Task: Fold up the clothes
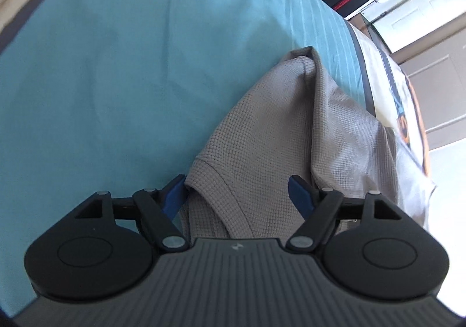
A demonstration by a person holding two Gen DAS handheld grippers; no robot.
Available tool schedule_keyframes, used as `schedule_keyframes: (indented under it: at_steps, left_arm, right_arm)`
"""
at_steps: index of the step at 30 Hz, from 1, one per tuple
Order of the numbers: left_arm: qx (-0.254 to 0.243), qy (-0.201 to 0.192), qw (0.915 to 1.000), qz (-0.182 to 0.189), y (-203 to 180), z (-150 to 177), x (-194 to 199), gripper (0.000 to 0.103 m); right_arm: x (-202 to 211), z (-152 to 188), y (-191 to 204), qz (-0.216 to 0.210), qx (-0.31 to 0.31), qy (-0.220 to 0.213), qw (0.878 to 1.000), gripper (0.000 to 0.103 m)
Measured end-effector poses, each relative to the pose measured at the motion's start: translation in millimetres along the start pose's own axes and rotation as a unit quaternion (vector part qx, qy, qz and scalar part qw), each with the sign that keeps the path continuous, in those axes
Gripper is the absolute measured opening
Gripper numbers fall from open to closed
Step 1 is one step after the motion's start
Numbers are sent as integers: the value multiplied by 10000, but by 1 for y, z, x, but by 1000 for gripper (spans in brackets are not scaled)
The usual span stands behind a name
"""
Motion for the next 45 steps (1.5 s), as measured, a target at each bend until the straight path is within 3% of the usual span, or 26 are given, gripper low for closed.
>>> schedule_keyframes:
  at_steps: [2,5,7,11,13,14,15,16,17,20,22,24,27,28,30,32,34,36,38,39,42,44,45]
  left_arm:
    - [168,16,9998,121,3,-2,-1,76]
    - [391,-2,9988,298,6,-3,1,76]
    - [527,-59,9974,494,6,-9,2,76]
    - [1023,-667,9858,1151,5,-23,23,76]
    - [815,-892,9872,1043,1,-27,32,76]
    - [770,-870,9880,1016,0,-26,30,76]
    - [726,-848,9888,990,-2,-25,28,76]
    - [682,-825,9896,964,-3,-24,26,76]
    - [877,-874,9863,1091,-1,-25,26,75]
    - [1228,-1126,9742,1522,-2,-31,35,75]
    - [1129,-1401,9711,1565,-6,-36,44,76]
    - [920,-1486,9712,1622,-14,-34,46,76]
    - [1156,-1475,9574,2198,-34,-24,39,75]
    - [1234,-1470,9519,2389,-41,-20,37,75]
    - [1475,-1256,9434,2693,-56,-13,26,75]
    - [1420,-1161,9440,2743,-70,-6,19,75]
    - [1328,-1103,9460,2743,-89,1,11,75]
    - [1304,-1044,9435,2861,-112,10,2,75]
    - [1181,-966,9416,3001,-136,23,-6,76]
    - [1001,-875,9451,2985,-149,30,-12,76]
    - [228,-580,9597,2741,-191,56,-24,76]
    - [-340,-493,9630,2628,-213,72,-27,76]
    - [-520,-461,9622,2634,-221,76,-28,76]
  right_arm:
    - [-10,1,-3,542,294,129,9980,83]
    - [-24,-5,-17,819,174,190,9963,85]
    - [-38,-13,-22,872,284,210,9956,85]
    - [-60,-26,-36,943,449,334,9940,87]
    - [-67,-29,-49,750,25,386,9964,87]
    - [-69,-29,-56,581,-277,364,9973,81]
    - [-70,-28,-64,355,-664,304,9967,52]
    - [-71,-27,-71,117,-1067,237,9939,32]
    - [-71,-27,-79,-120,-1467,169,9890,20]
    - [-60,-21,-102,-323,-2522,-184,9670,17]
    - [-52,-15,-117,-441,-3069,-337,9501,17]
    - [-44,-15,-129,-488,-3354,-462,9397,17]
    - [-31,-10,-148,-453,-3783,-665,9222,17]
    - [-29,-8,-155,-416,-3835,-683,9201,17]
    - [-30,-15,-169,-291,-3394,-636,9380,16]
    - [-23,-13,-185,-322,-3258,-610,9429,16]
    - [-7,-2,-203,-405,-3630,-647,9287,16]
    - [11,24,-223,-426,-4406,-707,8939,16]
    - [26,64,-239,-326,-5207,-556,8513,16]
    - [31,86,-240,-230,-5386,-369,8415,16]
    - [38,143,-224,4,-5113,466,8582,19]
    - [36,176,-213,-83,-5175,1022,8495,30]
    - [37,185,-211,-148,-5233,1131,8445,31]
Point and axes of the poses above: each gripper's, at about its wrist camera, not at the fingertips, and x roughly against the way its jaws point, y to its left, z to its underside, the point moved 8 cm from there along -x, roughly the way its jaws point, and after that the axes turned 4 degrees about -z, right-handed, at the moved point
